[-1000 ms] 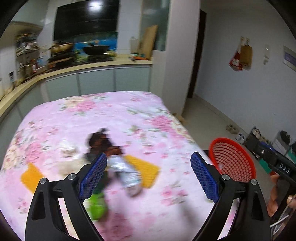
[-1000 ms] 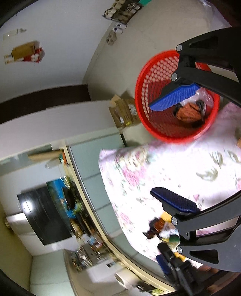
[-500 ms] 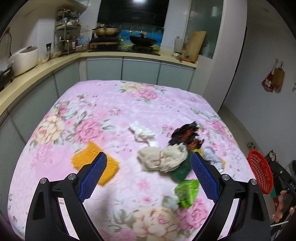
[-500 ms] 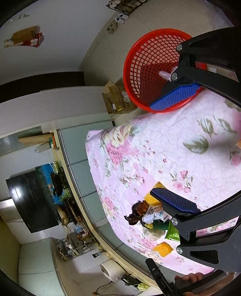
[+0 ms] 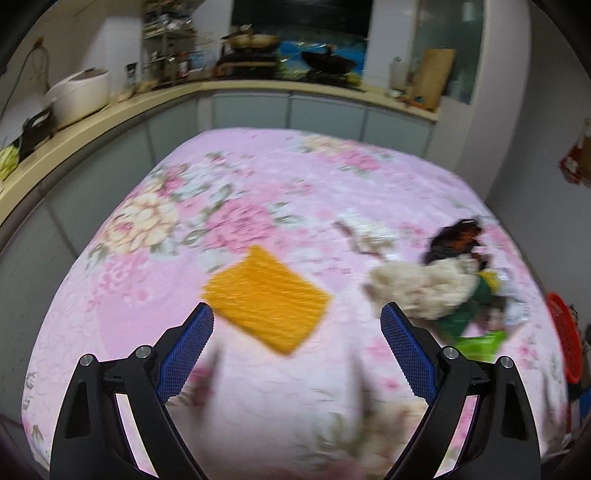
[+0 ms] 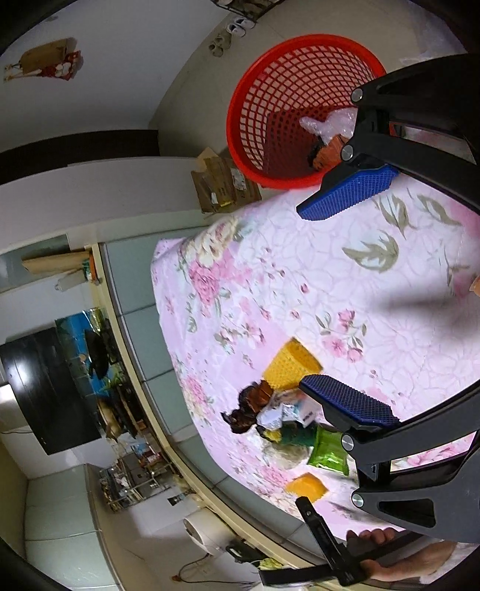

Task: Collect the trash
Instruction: 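Grasp the yellow mesh sponge with the left tool while the right tool grasps the white printed snack bag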

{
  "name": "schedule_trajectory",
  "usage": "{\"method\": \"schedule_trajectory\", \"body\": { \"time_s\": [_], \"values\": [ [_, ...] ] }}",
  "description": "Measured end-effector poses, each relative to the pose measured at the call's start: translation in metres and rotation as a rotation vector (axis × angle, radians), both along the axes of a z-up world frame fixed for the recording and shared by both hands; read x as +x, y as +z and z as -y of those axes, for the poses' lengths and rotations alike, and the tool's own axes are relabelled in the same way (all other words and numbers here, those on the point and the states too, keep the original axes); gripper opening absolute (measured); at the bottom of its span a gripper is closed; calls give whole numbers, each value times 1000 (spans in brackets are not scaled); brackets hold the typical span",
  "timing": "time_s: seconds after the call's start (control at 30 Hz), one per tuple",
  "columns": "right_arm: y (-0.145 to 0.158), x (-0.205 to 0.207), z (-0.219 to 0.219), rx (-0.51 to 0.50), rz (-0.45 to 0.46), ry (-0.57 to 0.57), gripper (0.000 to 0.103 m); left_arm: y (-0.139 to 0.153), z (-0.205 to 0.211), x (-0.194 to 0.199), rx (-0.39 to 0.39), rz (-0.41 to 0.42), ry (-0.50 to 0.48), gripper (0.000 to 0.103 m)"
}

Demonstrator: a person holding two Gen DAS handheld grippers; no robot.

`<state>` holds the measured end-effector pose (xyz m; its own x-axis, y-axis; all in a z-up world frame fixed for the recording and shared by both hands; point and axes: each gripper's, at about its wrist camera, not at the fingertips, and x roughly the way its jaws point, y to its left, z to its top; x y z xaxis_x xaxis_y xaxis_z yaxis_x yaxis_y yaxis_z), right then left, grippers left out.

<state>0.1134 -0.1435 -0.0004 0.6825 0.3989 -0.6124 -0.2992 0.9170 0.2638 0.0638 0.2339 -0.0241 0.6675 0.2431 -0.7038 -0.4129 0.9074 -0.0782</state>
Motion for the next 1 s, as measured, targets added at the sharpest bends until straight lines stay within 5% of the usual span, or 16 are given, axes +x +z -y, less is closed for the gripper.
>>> {"method": "schedule_trajectory", "body": {
  "time_s": [0.2,0.37,0.57,0.77,0.8,1.0],
  "values": [
    [-3,0,-11,1,-10,21,83,-20,-26,7,-41,-43,52,89],
    [-5,1,-18,0,-17,36,83,-26,-35,24,-155,-36,33,89],
    [-8,2,-29,-12,-25,54,83,-31,-31,43,-135,-49,13,88],
    [-9,8,-46,-20,-20,78,83,-33,-27,46,-121,-38,-12,59],
    [-9,9,-50,-21,-19,83,83,-33,-28,47,-126,-33,-14,48],
    [-8,13,-84,-51,18,147,83,-29,-30,41,-144,2,-17,30]
  ]
}}
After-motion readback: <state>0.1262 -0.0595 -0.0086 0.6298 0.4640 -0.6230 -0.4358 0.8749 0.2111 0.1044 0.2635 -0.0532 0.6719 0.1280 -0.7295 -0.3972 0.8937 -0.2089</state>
